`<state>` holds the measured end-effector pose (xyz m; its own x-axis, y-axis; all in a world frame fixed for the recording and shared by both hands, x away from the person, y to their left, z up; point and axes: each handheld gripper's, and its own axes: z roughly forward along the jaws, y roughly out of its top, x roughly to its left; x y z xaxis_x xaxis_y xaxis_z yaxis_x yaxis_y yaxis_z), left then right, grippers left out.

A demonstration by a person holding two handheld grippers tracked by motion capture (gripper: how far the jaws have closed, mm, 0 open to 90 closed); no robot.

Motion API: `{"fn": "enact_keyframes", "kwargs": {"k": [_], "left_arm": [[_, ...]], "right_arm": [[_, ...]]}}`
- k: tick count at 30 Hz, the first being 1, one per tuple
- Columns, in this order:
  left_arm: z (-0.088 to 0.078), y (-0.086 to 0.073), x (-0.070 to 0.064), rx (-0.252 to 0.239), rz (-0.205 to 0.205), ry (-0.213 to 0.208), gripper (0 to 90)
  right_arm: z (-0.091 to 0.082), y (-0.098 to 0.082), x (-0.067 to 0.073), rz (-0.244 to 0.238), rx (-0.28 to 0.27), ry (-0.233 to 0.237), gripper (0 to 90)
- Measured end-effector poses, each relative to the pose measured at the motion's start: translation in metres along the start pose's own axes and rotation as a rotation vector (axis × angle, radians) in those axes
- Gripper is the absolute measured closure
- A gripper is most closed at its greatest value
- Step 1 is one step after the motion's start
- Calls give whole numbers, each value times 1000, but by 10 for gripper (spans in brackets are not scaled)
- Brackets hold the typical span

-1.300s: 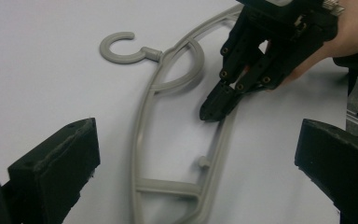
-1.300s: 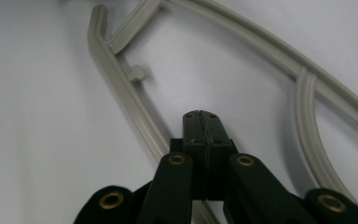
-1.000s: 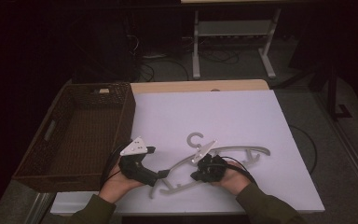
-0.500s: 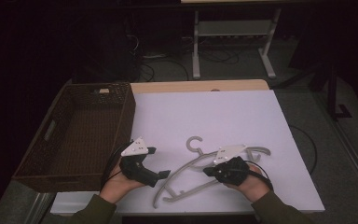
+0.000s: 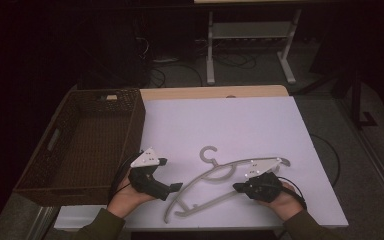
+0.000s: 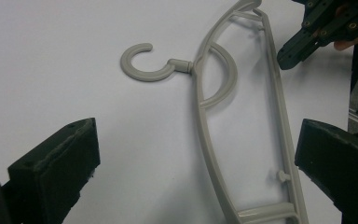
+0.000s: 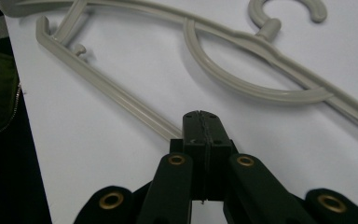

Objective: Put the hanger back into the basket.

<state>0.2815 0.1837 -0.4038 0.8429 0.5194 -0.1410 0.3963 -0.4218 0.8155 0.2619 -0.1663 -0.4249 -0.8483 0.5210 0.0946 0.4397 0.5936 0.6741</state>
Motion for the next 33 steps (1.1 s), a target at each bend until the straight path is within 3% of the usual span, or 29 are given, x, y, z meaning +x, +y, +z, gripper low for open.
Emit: {"fn": "enact_keyframes", "kwargs": {"k": [14, 23, 33], "left_arm": [[2, 0, 0, 7, 5, 1, 0], [4, 0, -2, 14, 9, 1, 0], [24, 3, -7, 61, 7, -7, 0]], "right_arm": [[13, -2, 1, -16, 73, -14, 895], [15, -2, 2, -10, 81, -14, 895], [15, -2, 2, -7, 82, -13, 895]]}}
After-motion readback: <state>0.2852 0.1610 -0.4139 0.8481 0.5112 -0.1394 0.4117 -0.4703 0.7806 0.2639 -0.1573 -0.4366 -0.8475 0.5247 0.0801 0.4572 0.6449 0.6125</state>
